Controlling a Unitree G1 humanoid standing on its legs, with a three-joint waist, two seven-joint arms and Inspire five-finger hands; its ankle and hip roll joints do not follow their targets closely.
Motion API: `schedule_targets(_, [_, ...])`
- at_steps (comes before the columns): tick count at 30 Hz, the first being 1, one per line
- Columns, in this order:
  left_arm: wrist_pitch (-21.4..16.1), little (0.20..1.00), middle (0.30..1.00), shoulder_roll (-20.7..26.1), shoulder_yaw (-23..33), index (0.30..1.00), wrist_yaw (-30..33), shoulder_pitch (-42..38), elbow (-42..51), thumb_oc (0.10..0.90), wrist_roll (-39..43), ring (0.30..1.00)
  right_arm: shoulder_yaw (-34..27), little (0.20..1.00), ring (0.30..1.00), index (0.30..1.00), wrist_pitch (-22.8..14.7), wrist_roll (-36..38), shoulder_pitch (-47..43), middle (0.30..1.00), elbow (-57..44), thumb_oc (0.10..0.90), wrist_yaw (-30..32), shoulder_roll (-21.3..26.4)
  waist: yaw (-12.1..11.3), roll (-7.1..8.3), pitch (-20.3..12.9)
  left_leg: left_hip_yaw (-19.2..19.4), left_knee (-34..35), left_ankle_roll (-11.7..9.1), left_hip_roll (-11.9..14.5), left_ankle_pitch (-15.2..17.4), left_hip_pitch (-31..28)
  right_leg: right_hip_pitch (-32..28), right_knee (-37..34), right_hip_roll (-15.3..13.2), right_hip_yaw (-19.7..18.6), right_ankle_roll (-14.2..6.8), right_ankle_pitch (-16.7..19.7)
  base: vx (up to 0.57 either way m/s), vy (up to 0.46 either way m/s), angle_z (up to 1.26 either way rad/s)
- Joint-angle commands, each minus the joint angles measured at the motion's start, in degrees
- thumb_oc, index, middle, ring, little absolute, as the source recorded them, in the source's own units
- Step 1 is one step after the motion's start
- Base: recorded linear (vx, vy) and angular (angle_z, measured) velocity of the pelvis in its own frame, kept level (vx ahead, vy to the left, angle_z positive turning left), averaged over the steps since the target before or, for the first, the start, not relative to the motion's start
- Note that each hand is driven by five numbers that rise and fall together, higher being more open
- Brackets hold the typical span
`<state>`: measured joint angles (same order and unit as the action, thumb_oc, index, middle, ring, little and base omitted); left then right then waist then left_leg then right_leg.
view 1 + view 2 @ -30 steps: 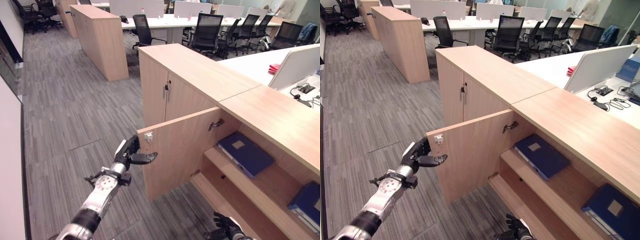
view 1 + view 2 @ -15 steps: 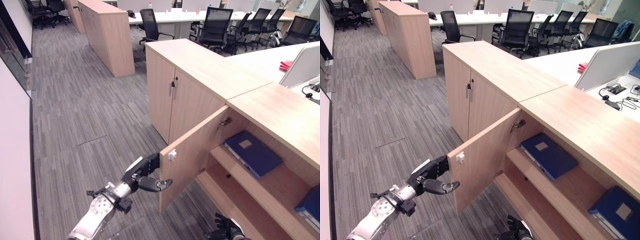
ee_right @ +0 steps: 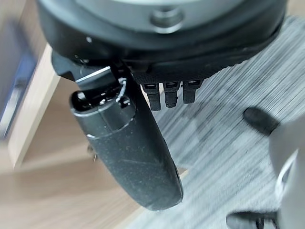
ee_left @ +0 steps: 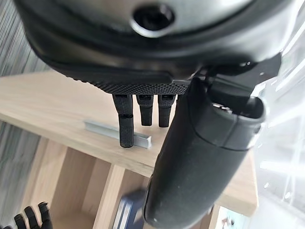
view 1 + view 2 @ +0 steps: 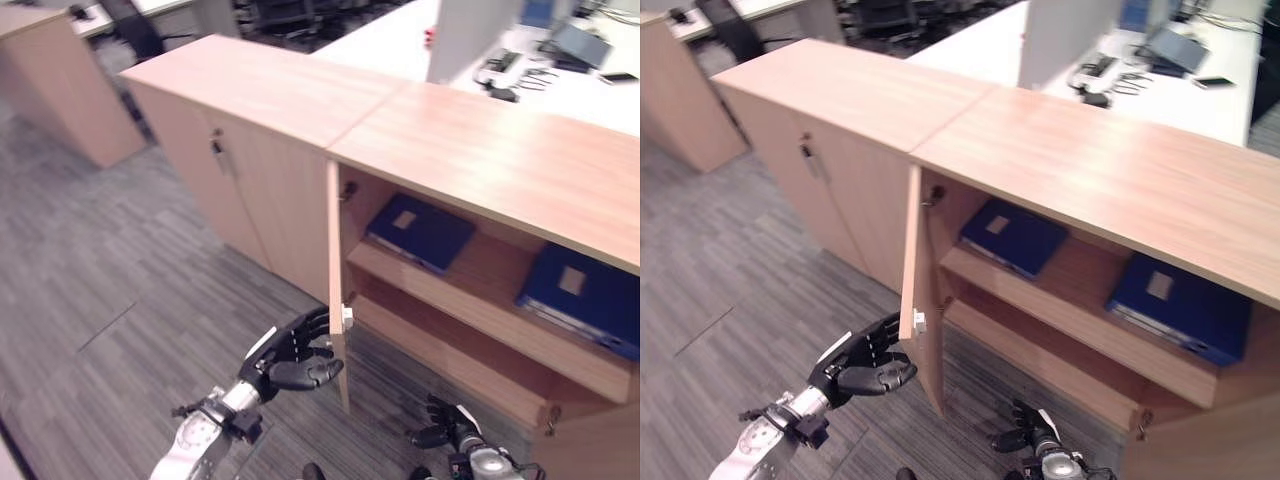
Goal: Put the empty folder in the office cabinet
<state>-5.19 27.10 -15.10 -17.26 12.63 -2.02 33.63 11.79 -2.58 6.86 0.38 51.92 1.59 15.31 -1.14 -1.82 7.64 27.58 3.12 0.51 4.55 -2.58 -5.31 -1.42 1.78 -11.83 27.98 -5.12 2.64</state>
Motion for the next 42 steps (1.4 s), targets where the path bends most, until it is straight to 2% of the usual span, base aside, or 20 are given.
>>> schedule_targets(1, [-4.6, 0.900, 0.900, -2.7, 1.5, 0.900, 0.0, -5.5, 5.8, 0.800, 3.0, 0.900, 1.8, 0.900, 0.900, 0.900, -2.6, -1.8, -2.4, 0.900, -2.3, 0.800, -0.1, 3.1, 2.9, -0.03, -1.2, -3.7, -7.3, -2.2, 0.7, 7.0, 0.7, -2.8, -1.5, 1.1, -2.2, -3.1, -4.0, -0.01, -0.220, -0.60])
schedule_targets(3, [-4.7, 0.900, 0.900, -3.8, 1.3, 0.900, 1.0, -6.1, 5.2, 0.800, 3.4, 0.900, 3.1, 0.900, 0.900, 0.900, -2.5, -2.1, -3.3, 0.900, -2.3, 0.800, 0.0, 3.6, 2.9, 0.72, -0.5, -5.2, -14.6, -3.3, 2.8, 7.8, 2.4, -3.5, -2.6, 2.8, -5.2, -1.5, -5.5, -0.01, -0.253, -0.69])
schedule_targets(4, [-5.1, 0.900, 0.900, -4.8, 1.1, 0.900, 2.2, -7.1, 4.2, 0.800, 3.4, 0.900, 3.6, 0.900, 0.900, 0.900, -2.4, -1.7, -4.1, 0.900, -2.2, 0.800, 0.3, 3.8, 2.6, 1.31, 0.2, -7.8, -18.2, -3.5, 3.0, 5.2, 4.2, -3.0, -2.8, 3.7, -6.8, -0.3, -5.0, -0.02, -0.215, -1.01])
schedule_targets(6, [-5.7, 0.900, 0.900, -6.3, 0.3, 0.900, 4.5, -9.0, 2.6, 0.800, 2.7, 0.900, 3.9, 0.900, 0.900, 0.900, -2.1, -0.3, -4.9, 0.900, -1.2, 0.800, 0.6, 3.6, 1.6, 2.23, -0.1, -15.9, -19.1, -3.3, 0.2, 5.2, 6.0, -2.5, -3.0, 4.6, -10.5, 0.0, -5.2, 0.07, -0.141, -0.90])
schedule_targets(8, [-6.0, 0.900, 0.900, -8.2, -0.8, 0.900, 7.0, -11.1, 1.1, 0.800, 1.9, 0.900, 4.2, 0.900, 0.900, 0.900, -2.0, 1.0, -5.3, 0.900, -0.4, 0.800, 1.0, 3.2, 0.3, 3.44, -0.1, -23.8, -17.9, -2.9, -3.4, 8.3, 8.0, -2.6, -2.5, 5.2, -14.3, -0.2, -5.8, 0.15, -0.085, -1.47])
schedule_targets(9, [-6.1, 0.900, 0.900, -8.3, -0.8, 0.900, 7.0, -11.2, 1.0, 0.800, 1.9, 0.900, 4.2, 0.900, 0.900, 0.900, -2.0, 1.0, -5.3, 0.900, -0.4, 0.800, 1.0, 3.2, 0.3, 3.53, -0.2, -23.8, -17.7, -2.8, -3.5, 8.0, 8.2, -2.4, -2.5, 5.1, -14.3, -0.2, -5.7, 0.18, -0.042, -1.71])
schedule_targets(10, [-6.5, 0.900, 0.900, -9.9, -1.8, 0.900, 8.7, -13.4, -0.3, 0.800, 1.5, 0.900, 4.9, 0.900, 0.900, 0.900, -2.1, 1.4, -5.7, 0.900, 0.8, 0.800, 1.2, 2.7, -0.4, 3.81, -0.6, -29.5, -13.9, -3.2, -5.0, 6.5, 9.6, -2.7, -2.5, 6.2, -17.5, -0.3, -6.0, 0.22, -0.021, -0.80])
schedule_targets(11, [-6.6, 0.900, 0.900, -10.3, -2.2, 0.900, 9.9, -15.1, -1.0, 0.800, 1.2, 0.900, 5.3, 0.900, 0.900, 0.900, -2.0, 1.5, -6.1, 0.900, 1.3, 0.800, 1.5, 2.7, -0.8, 3.93, -0.7, -32.8, -12.9, -3.5, -6.0, 5.0, 11.0, -3.1, -2.6, 7.1, -19.5, -0.4, -6.1, 0.27, -0.028, -0.72])
schedule_targets(12, [-6.9, 0.900, 0.900, -10.6, -2.1, 0.900, 10.7, -16.7, -1.8, 0.800, 0.9, 0.900, 5.5, 0.900, 0.900, 0.900, -1.9, 1.7, -6.6, 0.900, 1.9, 0.800, 1.7, 2.6, -1.0, 4.00, -0.9, -35.1, -11.9, -3.9, -6.8, 3.4, 12.3, -3.2, -2.8, 7.5, -21.0, -0.4, -5.8, 0.18, -0.036, -0.98])
schedule_targets(13, [-7.5, 0.900, 0.900, -11.1, -1.5, 0.900, 11.7, -18.4, -3.3, 0.800, 0.5, 0.900, 5.7, 0.900, 0.900, 0.900, -1.8, 1.8, -6.9, 0.900, 2.2, 0.800, 1.7, 2.3, -0.8, 3.95, -0.8, -35.9, -10.2, -3.8, -6.7, 3.4, 11.4, -3.7, -3.2, 8.3, -23.1, -0.5, -5.9, 0.11, -0.021, -1.25])
schedule_targets(17, [-8.9, 0.900, 0.900, -10.3, 1.6, 0.900, 17.0, -25.2, -11.5, 0.800, -2.6, 0.900, 5.2, 0.900, 0.900, 0.900, -1.6, 2.4, -4.1, 0.900, -0.3, 0.800, 0.8, 2.3, 2.9, 2.76, -3.7, -31.1, -3.2, -3.2, -3.9, 3.1, 3.7, -4.6, -4.0, 9.0, -26.1, -0.7, -5.5, 0.16, 0.092, -1.31])
schedule_targets(22, [-8.3, 0.900, 0.900, -1.6, 5.9, 0.900, 23.4, -40.3, -32.9, 0.800, -6.1, 0.900, 5.1, 0.900, 0.900, 0.900, -1.8, 2.9, -2.9, 0.900, -2.6, 0.800, -0.3, 2.9, 6.6, 1.80, -4.9, -25.1, 1.1, -2.5, -3.5, 3.0, -1.2, -3.7, -2.4, 8.7, -28.9, -2.2, -4.4, 0.04, 0.125, -0.72])
schedule_targets(23, [-8.3, 0.900, 0.900, -1.6, 5.9, 0.900, 23.3, -40.3, -32.9, 0.800, -6.1, 0.900, 5.1, 0.900, 0.900, 0.900, -1.8, 2.9, -2.9, 0.900, -2.6, 0.800, -0.3, 2.9, 6.6, 1.81, -4.9, -25.0, 1.1, -2.5, -3.5, 3.0, -1.2, -3.7, -2.4, 8.7, -28.9, -2.2, -4.4, -0.01, 0.108, -0.75])
schedule_targets(25, [-7.9, 0.900, 0.900, 2.4, 6.8, 0.900, 23.5, -43.4, -38.3, 0.800, -8.0, 0.900, 4.4, 0.900, 0.900, 0.900, -2.0, 3.1, -2.1, 0.900, -1.9, 0.800, -0.9, 3.1, 7.3, 1.69, -5.2, -23.6, 1.3, -2.0, -3.8, 3.5, -1.8, -2.9, -1.8, 8.3, -29.0, -3.1, -3.9, 0.00, 0.115, -0.64])
schedule_targets(28, [-8.5, 0.900, 0.900, 3.0, 8.2, 0.900, 22.7, -42.0, -37.0, 0.800, -6.8, 0.900, 3.9, 0.900, 0.900, 0.900, -2.0, 2.9, -1.0, 0.900, -1.2, 0.800, -1.3, 2.8, 7.4, 1.80, -5.4, -22.9, 1.4, -1.7, -4.1, 3.8, -2.0, -2.4, -1.7, 7.9, -29.1, -3.6, -3.7, -0.02, 0.084, -0.16])
schedule_targets(29, [-9.2, 0.900, 0.900, 2.6, 9.9, 0.900, 21.9, -39.4, -35.3, 0.800, -5.1, 0.900, 2.9, 0.900, 0.900, 0.900, -1.8, 3.1, 0.3, 0.900, -0.8, 0.800, -1.6, 2.3, 7.4, 1.98, -5.6, -22.6, 1.6, -1.4, -4.4, 4.1, -2.1, -2.3, -1.5, 7.4, -28.9, -4.0, -3.6, -0.01, 0.106, -0.04])
schedule_targets(36, [-9.4, 0.900, 0.900, -1.2, 11.0, 0.900, 20.2, -32.0, -32.1, 0.800, -5.9, 0.900, 0.2, 0.900, 0.900, 0.900, -2.1, 4.1, 2.6, 0.900, 0.0, 0.800, -2.0, 0.7, 6.7, 3.18, -5.8, -23.6, 1.6, -0.6, -5.2, 4.4, -1.8, -1.9, 0.1, 6.2, -27.1, -4.6, -4.2, -0.01, 0.069, 0.01])
schedule_targets(37, [-9.3, 0.900, 0.900, -3.1, 10.7, 0.900, 19.5, -28.8, -29.7, 0.800, -6.2, 0.900, -0.7, 0.900, 0.900, 0.900, -2.1, 4.4, 2.3, 0.900, 1.0, 0.800, -1.7, 0.2, 5.9, 3.59, -5.6, -24.4, 1.6, -0.3, -5.5, 4.5, -1.5, -1.6, 0.7, 5.8, -26.3, -4.9, -4.0, -0.02, 0.043, 0.06])
schedule_targets(40, [-9.1, 0.900, 0.900, -4.6, 10.7, 0.900, 17.9, -24.8, -25.5, 0.800, -6.1, 0.900, -1.4, 0.900, 0.900, 0.900, -2.0, 4.5, 1.9, 0.900, 1.5, 0.800, -1.6, -0.1, 5.1, 3.89, -5.5, -24.7, 1.5, 0.0, -5.8, 4.7, -1.4, -1.4, 1.1, 5.4, -25.8, -5.2, -4.1, -0.01, 0.038, 0.12])
schedule_targets(42, [-8.3, 0.900, 0.900, -6.2, 9.3, 0.900, 14.4, -18.7, -19.1, 0.800, -5.9, 0.900, -2.6, 0.900, 0.900, 0.900, -2.0, 4.8, 1.3, 0.900, 2.5, 0.800, -1.6, -0.6, 3.8, 4.18, -5.0, -25.4, 1.4, 0.6, -6.0, 4.7, -1.0, -1.0, 2.5, 5.3, -25.0, -5.3, -4.3, -0.01, 0.037, 0.15])
